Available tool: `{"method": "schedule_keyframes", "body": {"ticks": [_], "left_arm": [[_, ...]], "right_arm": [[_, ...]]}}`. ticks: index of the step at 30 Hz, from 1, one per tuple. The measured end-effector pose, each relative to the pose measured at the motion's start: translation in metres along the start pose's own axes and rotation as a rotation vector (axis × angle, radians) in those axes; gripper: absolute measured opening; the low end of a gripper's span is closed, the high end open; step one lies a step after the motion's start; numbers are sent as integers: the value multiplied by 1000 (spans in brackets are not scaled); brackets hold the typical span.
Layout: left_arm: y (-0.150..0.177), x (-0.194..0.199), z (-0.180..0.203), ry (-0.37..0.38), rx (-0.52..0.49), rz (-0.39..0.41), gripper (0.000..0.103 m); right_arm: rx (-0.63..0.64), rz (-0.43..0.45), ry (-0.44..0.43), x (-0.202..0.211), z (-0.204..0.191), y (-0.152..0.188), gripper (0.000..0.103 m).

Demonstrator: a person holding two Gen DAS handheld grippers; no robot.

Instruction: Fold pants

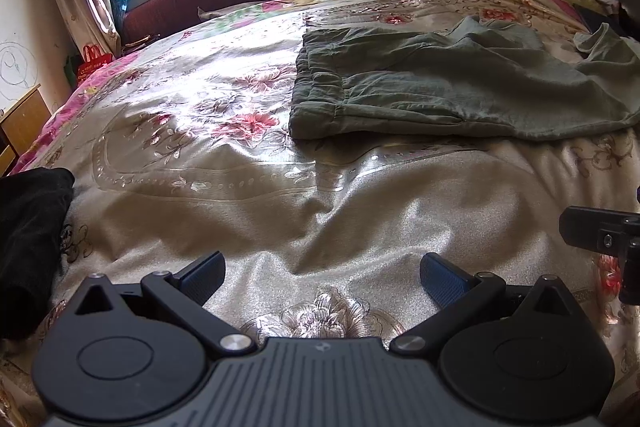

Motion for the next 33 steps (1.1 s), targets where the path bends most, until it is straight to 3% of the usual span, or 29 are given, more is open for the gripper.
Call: {"method": "schedule_keyframes", "body": {"ticks": [18,29,33], "left_arm": [[-16,-6,-2,9,-25,41,103],[-74,-65,2,-23,-106,129,103],[-88,-84,4,7,-125,150,102]], "right_arm": [[-11,3,-23,-9,4,-9,100],[222,43,19,-65,2,-46,100],[304,32,-8,-85,-3,-56,98]]}}
Point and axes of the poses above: each gripper's, at about its wrist camera, not at the fingertips, and x roughly against the way its jaws point, z to its right, y to its underside, the point moved 1 cm from there along -x, roughly the way its jaws point, and after that the axes turned 12 degrees about -y, right-handed, at the moved point
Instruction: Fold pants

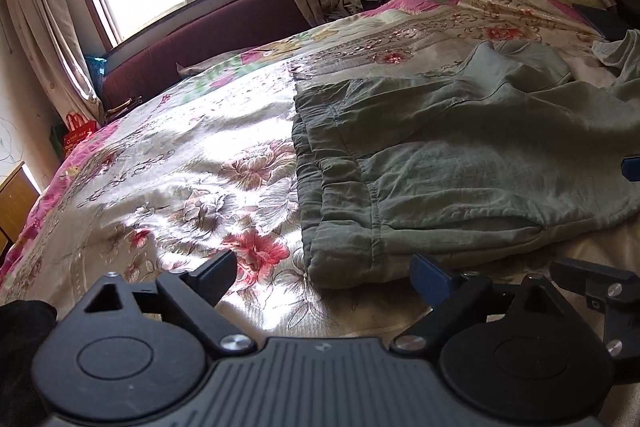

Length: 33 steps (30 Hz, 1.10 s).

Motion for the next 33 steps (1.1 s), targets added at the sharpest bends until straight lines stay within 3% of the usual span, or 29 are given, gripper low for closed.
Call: {"method": "schedule_keyframes", "body": {"ticks": [7,11,16,18,20,22,26,33], "left_arm": [[1,-30,10,61,-55,-59,92],[-1,-29,10,138,-33,-90,69],[0,-30,9,161,-70,-88,65],[-3,-33,8,176,-63,-104,59],[-6,-35,7,184,-60,-124,54],[-8,-35,7,186,-64,-132,49],[-10,-26,-6,208,-22,-123,37],[9,-4,-66,180,84,-133,35]], "right_arm": [[45,-29,-45,-30,4,-10,89],[35,-71,-86,-38,11,-8,79],[45,-82,-135,-37,15,-4,76],[20,-94,-146,-41,19,-6,65],[-25,-110,-158,-44,24,-10,36],[-55,-123,-150,-45,28,-12,29],[-103,-122,-171,-37,30,-16,20],[-21,-123,-260,-20,-17,-18,16]]}}
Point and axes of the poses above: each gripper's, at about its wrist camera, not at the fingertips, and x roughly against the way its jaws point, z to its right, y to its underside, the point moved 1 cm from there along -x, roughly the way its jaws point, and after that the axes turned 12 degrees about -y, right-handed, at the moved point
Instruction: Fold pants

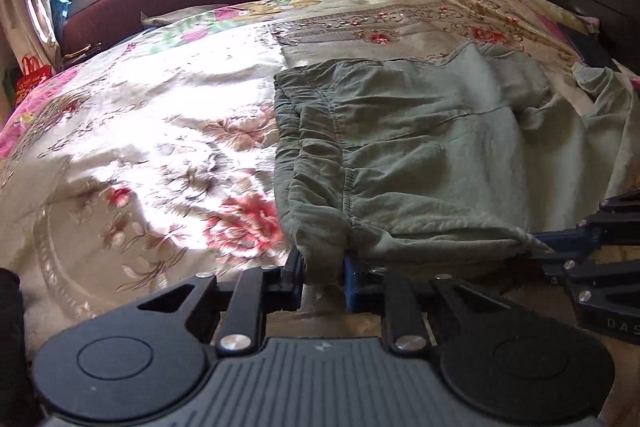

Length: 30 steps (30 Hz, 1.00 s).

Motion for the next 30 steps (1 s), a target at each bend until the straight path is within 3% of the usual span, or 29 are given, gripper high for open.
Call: {"method": "schedule_keyframes", "body": {"ticks": [6,12,17,21,23,26,30], "left_arm": [[47,36,-55,-120,20,-31,35],[100,60,-104,-245,99,-120,35],[116,72,-108,-307,117,-129,39],[108,91,-101,-337,89,-63,39],[100,101,-97,-329,84,-29,39],[87,110,-80,-270,85,7,39],[64,103,-29,-132,42,34,40]], "right_arm": [[57,-33,-162,-8,-69,9,16],[93,-100,-335,-23,-136,29,18],[110,-87,-365,-19,-161,27,37],[13,-31,-311,15,-128,21,37],[-81,26,-243,40,-95,22,44],[-227,93,-109,70,-36,30,46],[-469,178,127,100,69,41,48]]}}
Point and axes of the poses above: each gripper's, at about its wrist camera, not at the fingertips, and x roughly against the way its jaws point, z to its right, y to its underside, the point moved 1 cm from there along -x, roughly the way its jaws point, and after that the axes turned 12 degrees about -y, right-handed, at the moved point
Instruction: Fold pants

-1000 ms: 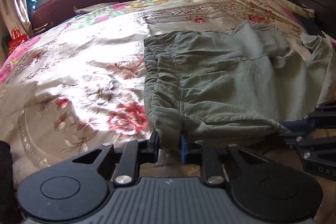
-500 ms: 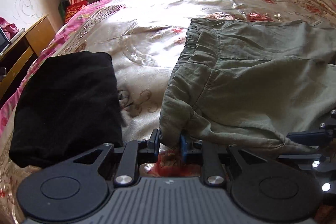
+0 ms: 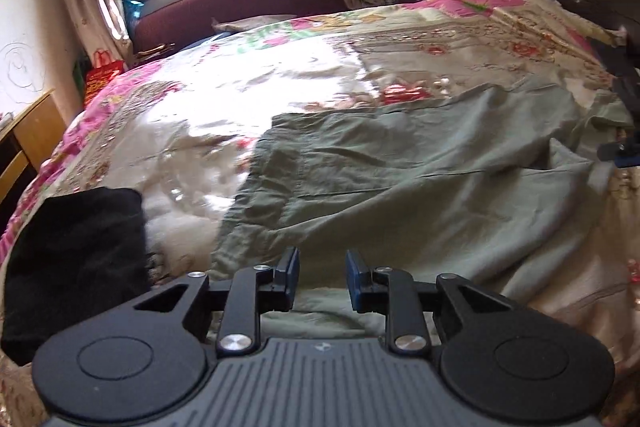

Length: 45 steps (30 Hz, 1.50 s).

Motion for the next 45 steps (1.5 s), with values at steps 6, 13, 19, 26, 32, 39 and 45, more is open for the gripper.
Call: {"method": "schedule_keyframes", "body": {"ticks": [6,13,19,26,32,39,45], "left_arm": [[-32,-14,106,173,-142,30,40],[-51,-19,156,243,-216,12,42],[-54,-18,159,239,-234,12,42],[-52,-5,163,277,-216,44,42],[-28,-6,181,297,-287,16,43],[-14,0,191,331,-338,-2,43],[-15,3,205,368,-373,14,44]], "right_arm": [[-388,169,100,5,126,-46,49],[-582,254,59,-20,182,-75,50],[-556,345,52,10,178,-77,4],[-427,439,83,105,163,-60,4],[-295,394,331,137,167,-19,8],[-462,331,263,141,195,7,32],[-520,363,266,144,202,-2,43]]}}
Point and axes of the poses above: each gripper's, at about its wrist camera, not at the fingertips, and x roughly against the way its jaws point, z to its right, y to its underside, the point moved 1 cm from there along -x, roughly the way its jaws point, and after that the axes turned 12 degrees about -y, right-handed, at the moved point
